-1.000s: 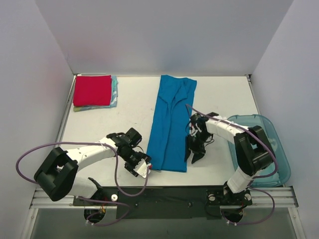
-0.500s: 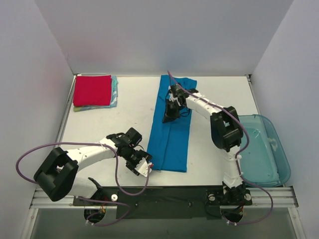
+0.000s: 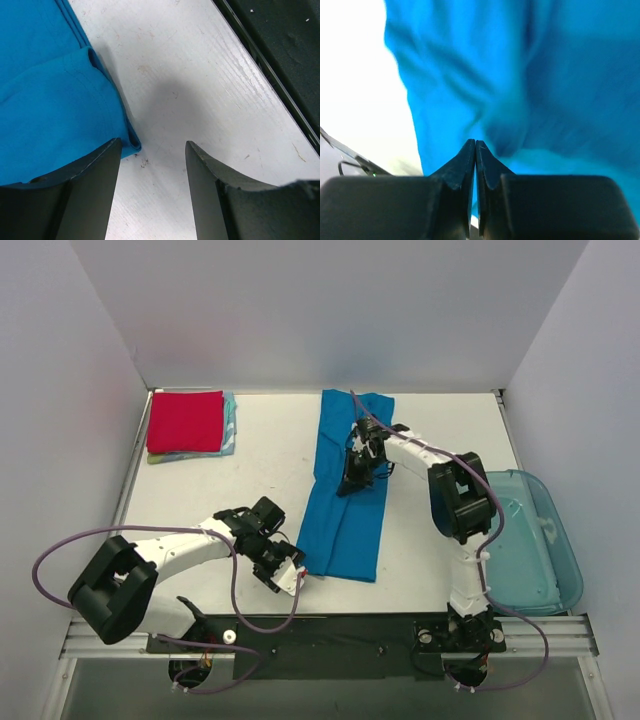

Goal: Fold and stack the t-shirts
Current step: Grab the bottom of the folded rectangular tshirt with both arms

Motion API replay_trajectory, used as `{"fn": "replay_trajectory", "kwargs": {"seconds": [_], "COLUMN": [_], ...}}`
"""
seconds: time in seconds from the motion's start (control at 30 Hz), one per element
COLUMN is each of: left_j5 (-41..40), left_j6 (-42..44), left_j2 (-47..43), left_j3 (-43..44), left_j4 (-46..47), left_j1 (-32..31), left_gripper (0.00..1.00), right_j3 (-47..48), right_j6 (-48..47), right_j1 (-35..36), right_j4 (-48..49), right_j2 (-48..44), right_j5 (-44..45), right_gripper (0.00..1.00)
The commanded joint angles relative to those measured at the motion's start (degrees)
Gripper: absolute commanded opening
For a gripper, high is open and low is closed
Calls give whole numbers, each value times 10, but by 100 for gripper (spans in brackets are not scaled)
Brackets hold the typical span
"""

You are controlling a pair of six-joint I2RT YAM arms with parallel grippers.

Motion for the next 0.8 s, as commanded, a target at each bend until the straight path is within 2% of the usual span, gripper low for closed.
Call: {"fn": "replay_trajectory", "kwargs": {"seconds": [0.0, 0.17, 0.3, 0.47, 0.63, 0.67, 0.73, 0.77], "left_j5": [16, 19, 16, 14, 10, 15, 22, 23], "left_j6": [-6, -15, -17, -22, -30, -35, -42, -44], "left_j2": [-2, -3, -6, -6, -7, -7, -8, -7], "left_j3": [5, 4, 6, 12, 23, 28, 35, 36], "left_j4": [13, 16, 10, 15, 38, 41, 42, 45], "left_j1": [-5, -13, -14, -17, -22, -25, -32, -35], "left_gripper": [64, 64, 64, 64, 65, 65, 67, 67], "right_j3": [-55, -160, -246, -267, -275, -279, -310, -322], "right_j6": [-48, -56, -34, -40, -27, -14, 8, 18], "right_j1": [49, 123, 129, 129, 130, 130, 126, 124], "right_j4": [-12, 0, 48, 35, 12, 7, -12, -32], "right_j2": [-122, -137, -137, -141, -253, -267, -311, -338], "right_j5": [-15, -38, -40, -22, -13, -7, 28, 40], "right_gripper": [0, 0, 0, 0, 0, 1, 11, 21]}}
